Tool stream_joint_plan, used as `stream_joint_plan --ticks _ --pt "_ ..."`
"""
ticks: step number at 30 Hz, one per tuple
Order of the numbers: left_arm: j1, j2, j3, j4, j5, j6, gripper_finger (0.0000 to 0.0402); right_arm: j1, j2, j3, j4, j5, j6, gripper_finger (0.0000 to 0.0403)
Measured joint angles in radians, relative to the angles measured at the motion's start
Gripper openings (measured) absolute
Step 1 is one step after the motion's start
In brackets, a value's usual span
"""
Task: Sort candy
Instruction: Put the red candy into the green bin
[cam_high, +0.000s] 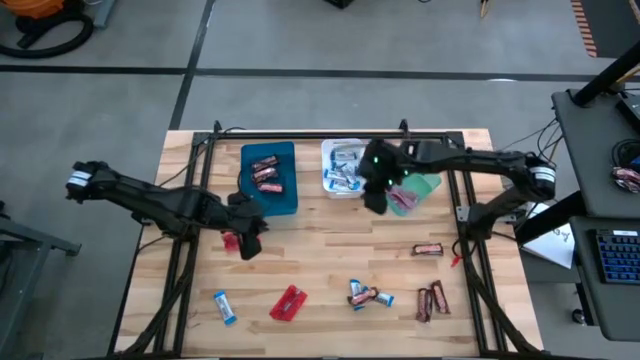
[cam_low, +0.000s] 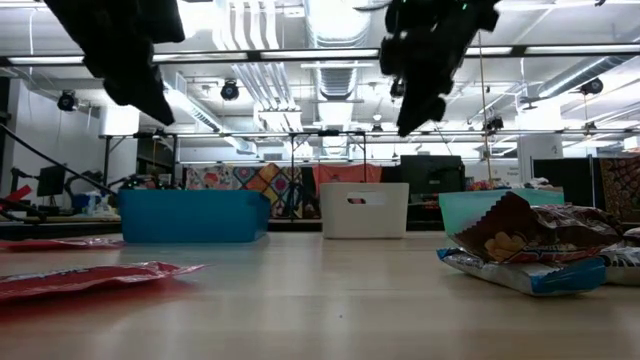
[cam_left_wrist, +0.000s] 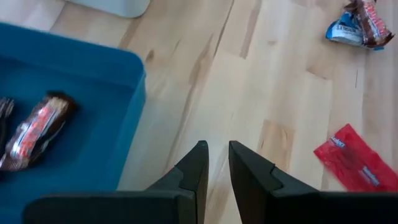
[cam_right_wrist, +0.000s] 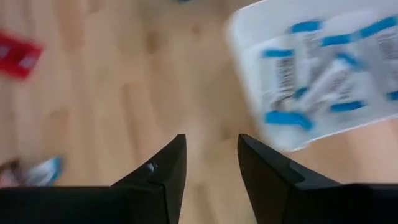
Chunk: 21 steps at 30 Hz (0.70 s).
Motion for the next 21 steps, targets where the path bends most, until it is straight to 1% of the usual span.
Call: stream_joint_plan --ticks 3,5,11,13,16,21 --pt "-0.001 0.032 0.000 0.003 0.001 0.011 0.0048 0.089 -0.010 0.000 -0.053 0.001 0.034 0.0127" --pt "-0.003 0.050 0.000 -0.015 0.025 -0.001 0.0048 0.144 -0.011 0.000 -0.081 0.001 0.073 0.0122" --pt "-0.008 0.117 0.000 -0.059 0.214 -0.095 0.0048 0.292 -0.010 -0.007 -0.146 0.002 0.202 0.0112" --pt "-0.015 0.149 0.000 -0.065 0.258 -0.114 0.0048 0.334 -0.010 -0.014 -0.151 0.002 0.252 0.0113" --pt "-0.028 0.203 0.000 -0.077 0.271 -0.126 0.0048 0.393 -0.010 -0.025 -0.151 0.005 0.325 0.0122" --pt "-0.029 0.301 0.000 -0.169 0.274 -0.206 0.0057 0.470 -0.010 -0.041 -0.146 0.031 0.397 0.0144"
